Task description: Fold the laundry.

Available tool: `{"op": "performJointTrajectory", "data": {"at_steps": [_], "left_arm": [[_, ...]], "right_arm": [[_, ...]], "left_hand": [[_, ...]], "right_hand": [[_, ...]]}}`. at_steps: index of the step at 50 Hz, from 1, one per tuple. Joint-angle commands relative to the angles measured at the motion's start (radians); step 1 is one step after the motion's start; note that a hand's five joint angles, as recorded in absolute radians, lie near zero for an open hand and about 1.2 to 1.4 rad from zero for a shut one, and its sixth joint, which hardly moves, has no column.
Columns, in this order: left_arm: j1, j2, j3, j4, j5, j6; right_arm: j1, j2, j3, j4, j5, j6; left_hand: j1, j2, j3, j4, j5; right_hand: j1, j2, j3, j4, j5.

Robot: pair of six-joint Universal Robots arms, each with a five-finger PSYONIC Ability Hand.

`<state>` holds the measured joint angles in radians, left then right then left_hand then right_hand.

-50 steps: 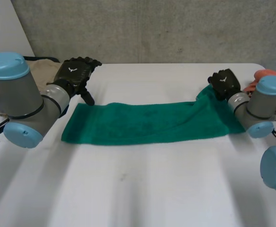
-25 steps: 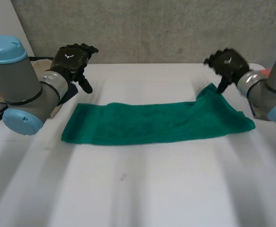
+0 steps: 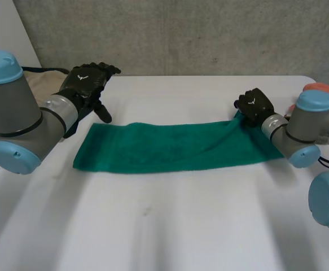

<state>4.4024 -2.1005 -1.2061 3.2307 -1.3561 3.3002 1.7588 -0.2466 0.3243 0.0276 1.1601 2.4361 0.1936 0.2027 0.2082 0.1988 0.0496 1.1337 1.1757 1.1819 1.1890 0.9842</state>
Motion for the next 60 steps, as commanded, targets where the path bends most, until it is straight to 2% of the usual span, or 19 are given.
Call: {"op": "performJointTrajectory", "data": {"at_steps": [1,8,12,16,24,31,33,34,35,38,42,43,45,47,49,51,56,60], "left_arm": [[0.014,-0.051,0.057,0.000,0.000,0.002],[0.017,-0.156,0.218,-0.043,-0.003,0.002],[0.003,-0.243,0.341,-0.144,-0.005,0.010],[-0.014,-0.308,0.423,-0.207,-0.005,0.016],[-0.076,-0.420,0.520,-0.311,0.002,0.036],[-0.115,-0.479,0.572,-0.345,-0.003,0.108],[-0.123,-0.493,0.589,-0.356,0.003,0.130],[-0.127,-0.498,0.599,-0.368,0.003,0.143],[-0.136,-0.504,0.621,-0.396,-0.004,0.165],[-0.146,-0.506,0.674,-0.416,-0.043,0.186],[-0.120,-0.470,0.818,-0.336,-0.204,0.199],[-0.107,-0.449,0.879,-0.277,-0.257,0.193],[-0.103,-0.418,0.927,-0.220,-0.279,0.174],[-0.104,-0.366,0.965,-0.134,-0.261,0.141],[-0.100,-0.331,0.973,-0.083,-0.256,0.121],[-0.103,-0.279,0.959,-0.039,-0.265,0.107],[-0.097,-0.165,0.844,-0.034,-0.328,0.102],[-0.086,-0.043,0.573,-0.049,-0.370,0.088]], "right_arm": [[0.018,-0.230,0.152,0.141,-0.016,0.046],[0.037,-0.580,0.464,0.126,-0.109,0.086],[0.048,-0.808,0.646,0.060,-0.157,0.122],[0.054,-0.968,0.767,0.070,-0.190,0.187],[0.042,-1.226,0.933,0.040,-0.281,0.319],[0.010,-1.342,0.996,-0.041,-0.290,0.470],[0.002,-1.344,1.003,-0.073,-0.289,0.503],[-0.004,-1.341,1.006,-0.093,-0.287,0.517],[-0.022,-1.326,1.007,-0.133,-0.284,0.538],[-0.048,-1.277,0.997,-0.184,-0.270,0.554],[-0.038,-1.154,0.925,-0.233,-0.211,0.522],[-0.033,-1.101,0.874,-0.229,-0.168,0.491],[-0.027,-1.048,0.813,-0.230,-0.117,0.462],[-0.018,-0.976,0.712,-0.226,-0.038,0.434],[-0.009,-0.939,0.649,-0.224,0.002,0.426],[0.019,-0.903,0.580,-0.222,0.047,0.423],[0.054,-0.910,0.581,-0.227,0.047,0.426],[0.054,-0.962,0.666,-0.235,0.041,0.429]], "left_hand": [[-0.019,-0.028,-0.034,-0.024,-0.050],[-0.019,-0.028,-0.034,-0.024,-0.050],[-0.019,-0.028,-0.034,-0.024,-0.050],[-0.019,-0.028,-0.034,-0.024,-0.050],[-0.019,-0.028,-0.034,-0.024,-0.050],[-0.019,-0.028,-0.034,-0.024,-0.050],[0.323,0.314,0.309,0.318,0.293],[0.604,0.595,0.590,0.599,0.574],[1.197,1.188,1.182,1.191,1.166],[1.203,1.194,1.188,1.197,1.172],[1.203,1.194,1.188,1.197,1.172],[1.203,1.194,1.188,1.197,1.172],[1.203,1.194,1.188,1.197,1.172],[1.203,1.194,1.188,1.197,1.172],[1.203,1.194,1.188,1.197,1.172],[1.203,1.194,1.188,1.197,1.172],[1.203,1.194,1.188,1.197,1.172],[1.203,1.194,1.188,1.197,1.172]], "right_hand": [[0.263,0.221,0.214,0.207,0.238],[0.263,0.221,0.214,0.207,0.238],[0.263,0.221,0.214,0.207,0.238],[0.263,0.221,0.214,0.207,0.238],[0.263,0.221,0.214,0.207,0.238],[0.263,0.221,0.214,0.207,0.238],[0.263,0.221,0.214,0.207,0.238],[0.263,0.221,0.214,0.207,0.238],[0.263,0.221,0.214,0.207,0.238],[0.263,0.221,0.214,0.207,0.238],[0.263,0.221,0.214,0.207,0.238],[0.263,0.221,0.214,0.207,0.238],[0.263,0.221,0.214,0.207,0.238],[0.263,0.221,0.214,0.207,0.238],[0.263,0.221,0.214,0.207,0.238],[0.263,0.221,0.214,0.207,0.238],[0.263,0.221,0.214,0.207,0.238],[0.263,0.221,0.214,0.207,0.238]]}}
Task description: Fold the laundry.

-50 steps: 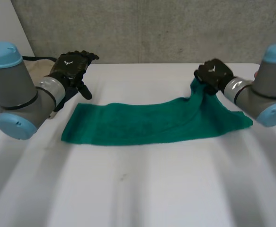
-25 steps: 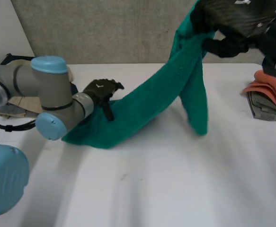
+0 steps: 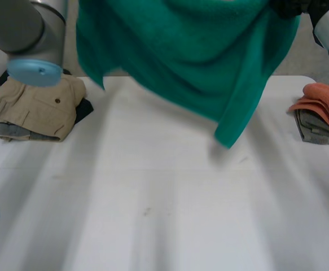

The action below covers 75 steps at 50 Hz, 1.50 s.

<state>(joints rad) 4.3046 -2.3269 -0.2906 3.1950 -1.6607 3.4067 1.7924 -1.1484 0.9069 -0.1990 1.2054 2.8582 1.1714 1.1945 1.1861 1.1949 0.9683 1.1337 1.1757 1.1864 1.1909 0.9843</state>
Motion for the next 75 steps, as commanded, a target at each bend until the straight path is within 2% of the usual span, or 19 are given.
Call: {"op": "performJointTrajectory", "data": {"at_steps": [1,6,10,15,20,21,22,25,29,33,37,43,48,54,58,65,70,73,75], "left_arm": [[0.014,0.208,-0.410,-0.012,-0.067,-0.021],[0.024,0.308,-0.819,0.087,-0.013,-0.015],[0.027,0.301,-1.031,0.166,0.009,-0.007],[0.023,0.227,-1.153,0.184,0.010,0.013],[0.006,0.172,-1.150,0.082,0.003,0.011],[0.003,0.173,-1.142,0.050,0.004,0.009],[-0.002,0.179,-1.125,-0.017,0.009,0.006],[-0.009,0.199,-1.087,-0.152,0.015,0.002],[-0.009,0.251,-1.055,-0.260,0.022,0.009],[0.012,0.320,-1.049,-0.254,0.045,0.016],[0.067,0.351,-1.046,-0.247,0.076,0.031],[0.150,0.316,-1.018,-0.248,0.128,0.091],[0.211,0.241,-0.983,-0.306,0.189,0.179],[0.234,0.167,-0.932,-0.368,0.226,0.252],[0.231,0.124,-0.894,-0.415,0.225,0.258],[0.225,0.063,-0.835,-0.500,0.216,0.261],[0.219,0.017,-0.794,-0.503,0.202,0.264],[0.219,-0.011,-0.763,-0.506,0.184,0.272],[0.219,-0.014,-0.754,-0.510,0.171,0.276]], "right_arm": [[0.018,-0.069,0.108,-0.013,-0.007,0.007],[-0.033,-0.093,0.355,-0.013,-0.070,-0.009],[-0.083,-0.059,0.542,-0.036,-0.153,-0.074],[-0.110,0.024,0.716,-0.073,-0.231,-0.216],[-0.122,0.111,0.754,-0.076,-0.215,-0.374],[-0.123,0.118,0.754,-0.070,-0.204,-0.394],[-0.128,0.121,0.751,-0.053,-0.178,-0.420],[-0.131,0.110,0.745,-0.031,-0.130,-0.425],[-0.108,0.038,0.744,-0.010,-0.032,-0.381],[-0.107,-0.060,0.741,0.009,0.008,-0.300],[-0.107,-0.122,0.704,0.084,0.026,-0.196],[-0.100,-0.080,0.574,0.271,0.042,-0.115],[-0.094,0.048,0.359,0.520,0.081,-0.164],[-0.076,0.217,0.098,0.803,0.143,-0.201],[-0.068,0.311,0.000,0.891,0.164,-0.194],[-0.061,0.384,-0.056,0.895,0.177,-0.174],[-0.054,0.401,-0.062,0.879,0.178,-0.175],[-0.051,0.409,-0.062,0.879,0.187,-0.177],[-0.053,0.409,-0.063,0.875,0.189,-0.175]], "left_hand": [[0.225,0.202,0.210,0.201,0.253],[0.225,0.202,0.210,0.201,0.253],[0.225,0.202,0.210,0.201,0.253],[0.225,0.202,0.210,0.201,0.253],[0.196,0.173,0.181,0.173,0.225],[0.074,0.051,0.059,0.050,0.102],[-0.209,-0.233,-0.224,-0.233,-0.181],[-0.648,-0.671,-0.663,-0.671,-0.619],[-0.943,-0.966,-0.957,-0.966,-0.914],[-0.996,-1.019,-1.011,-1.019,-0.967],[-0.997,-1.020,-1.012,-1.020,-0.968],[-0.993,-1.016,-1.008,-1.017,-0.965],[-0.911,-0.935,-0.926,-0.935,-0.883],[-0.826,-0.849,-0.841,-0.850,-0.798],[-0.761,-0.784,-0.776,-0.785,-0.733],[-0.741,-0.764,-0.756,-0.764,-0.712],[-0.474,-0.497,-0.489,-0.498,-0.446],[-0.166,-0.189,-0.181,-0.189,-0.137],[0.059,0.036,0.045,0.036,0.088]], "right_hand": [[0.263,0.221,0.210,0.205,0.237],[0.263,0.221,0.210,0.205,0.237],[0.263,0.221,0.210,0.205,0.237],[0.263,0.221,0.210,0.205,0.237],[0.263,0.221,0.210,0.205,0.237],[0.263,0.221,0.210,0.205,0.237],[0.216,0.174,0.163,0.159,0.191],[-0.312,-0.354,-0.364,-0.369,-0.337],[-0.641,-0.683,-0.694,-0.698,-0.666],[-0.733,-0.775,-0.785,-0.790,-0.758],[-0.739,-0.781,-0.792,-0.796,-0.764],[-0.719,-0.760,-0.771,-0.776,-0.744],[-0.578,-0.620,-0.630,-0.635,-0.603],[-0.478,-0.520,-0.531,-0.535,-0.503],[-0.484,-0.525,-0.536,-0.541,-0.509],[-0.495,-0.537,-0.548,-0.552,-0.520],[-0.492,-0.534,-0.545,-0.550,-0.517],[-0.478,-0.520,-0.530,-0.535,-0.503],[-0.332,-0.374,-0.385,-0.389,-0.357]]}}
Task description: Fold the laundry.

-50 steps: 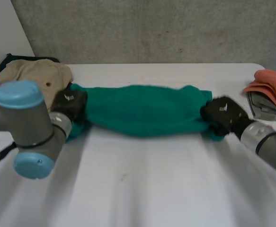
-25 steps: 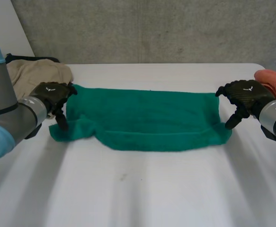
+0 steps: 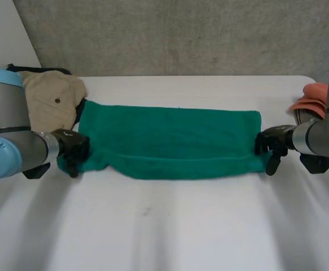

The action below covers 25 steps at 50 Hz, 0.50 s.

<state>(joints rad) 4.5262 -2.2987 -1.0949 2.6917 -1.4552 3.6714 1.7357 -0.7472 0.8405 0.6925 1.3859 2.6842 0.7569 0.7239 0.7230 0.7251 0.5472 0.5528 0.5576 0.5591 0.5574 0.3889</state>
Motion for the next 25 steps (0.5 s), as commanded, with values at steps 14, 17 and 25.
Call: {"op": "performJointTrajectory", "data": {"at_steps": [14,17,25], "left_arm": [[-0.004,0.168,-0.092,-0.124,-0.028,0.084],[0.005,0.206,-0.174,-0.147,-0.013,0.183],[0.005,0.154,-0.215,-0.156,-0.036,0.404]], "right_arm": [[-0.056,-0.199,0.218,0.062,-0.074,-0.278],[-0.082,-0.257,0.336,0.104,-0.111,-0.513],[-0.099,-0.262,0.410,0.151,-0.053,-0.768]], "left_hand": [[0.639,0.672,0.673,0.671,0.675],[0.639,0.672,0.673,0.671,0.675],[0.639,0.672,0.673,0.671,0.675]], "right_hand": [[0.843,0.839,0.837,0.839,0.833],[0.843,0.839,0.837,0.839,0.833],[0.843,0.839,0.837,0.839,0.833]]}}
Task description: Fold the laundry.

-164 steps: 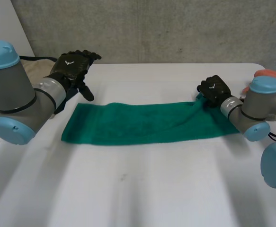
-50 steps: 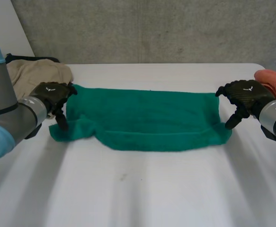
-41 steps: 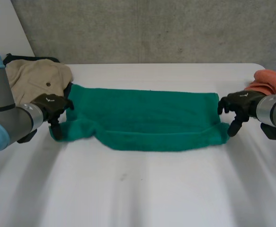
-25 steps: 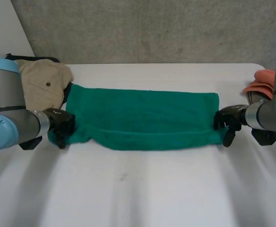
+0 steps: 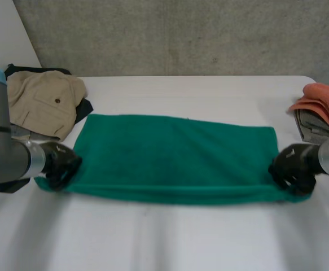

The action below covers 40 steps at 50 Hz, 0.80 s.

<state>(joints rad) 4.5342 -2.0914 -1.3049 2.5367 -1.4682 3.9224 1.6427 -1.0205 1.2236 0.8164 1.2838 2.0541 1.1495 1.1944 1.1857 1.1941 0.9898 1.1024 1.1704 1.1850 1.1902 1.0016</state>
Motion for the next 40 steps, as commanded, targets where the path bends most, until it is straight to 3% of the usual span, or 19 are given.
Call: {"op": "performJointTrajectory", "data": {"at_steps": [1,6,9,13,14,17,21,28,40], "left_arm": [[-0.006,-0.059,0.019,0.000,-0.030,0.156],[-0.037,-0.116,0.267,0.066,-0.041,0.132],[-0.053,-0.142,0.478,0.172,-0.035,0.069],[-0.055,-0.145,0.734,0.415,-0.029,-0.153],[-0.053,-0.141,0.763,0.477,-0.032,-0.196],[-0.043,-0.113,0.791,0.668,-0.034,-0.349],[-0.041,-0.082,0.759,0.847,-0.032,-0.465],[-0.032,-0.097,0.695,0.866,-0.029,-0.483],[-0.011,-0.150,0.461,0.863,-0.015,-0.417]], "right_arm": [[-0.001,0.019,0.007,0.023,0.054,-0.123],[0.045,0.079,-0.189,-0.075,0.061,0.029],[0.075,0.108,-0.361,-0.235,0.075,0.176],[0.092,0.099,-0.504,-0.555,0.135,0.398],[0.091,0.079,-0.509,-0.707,0.172,0.493],[0.092,0.004,-0.463,-1.010,0.228,0.639],[0.094,-0.067,-0.354,-1.270,0.241,0.716],[0.123,-0.069,-0.303,-1.217,0.155,0.712],[0.138,0.072,-0.239,-1.066,0.115,0.661]], "left_hand": [[0.247,0.202,0.211,0.202,0.232],[0.247,0.202,0.211,0.202,0.232],[0.247,0.202,0.211,0.202,0.232],[0.247,0.202,0.211,0.202,0.232],[0.247,0.202,0.211,0.202,0.232],[0.247,0.202,0.211,0.202,0.232],[0.247,0.202,0.211,0.202,0.232],[0.247,0.202,0.211,0.202,0.232],[0.247,0.202,0.211,0.202,0.232]], "right_hand": [[0.294,0.226,0.211,0.206,0.220],[0.294,0.226,0.211,0.206,0.220],[0.294,0.226,0.211,0.206,0.220],[0.294,0.226,0.211,0.206,0.220],[0.294,0.226,0.211,0.206,0.220],[0.294,0.226,0.211,0.206,0.220],[0.294,0.226,0.211,0.206,0.220],[0.294,0.226,0.211,0.206,0.220],[0.294,0.226,0.211,0.206,0.220]]}}
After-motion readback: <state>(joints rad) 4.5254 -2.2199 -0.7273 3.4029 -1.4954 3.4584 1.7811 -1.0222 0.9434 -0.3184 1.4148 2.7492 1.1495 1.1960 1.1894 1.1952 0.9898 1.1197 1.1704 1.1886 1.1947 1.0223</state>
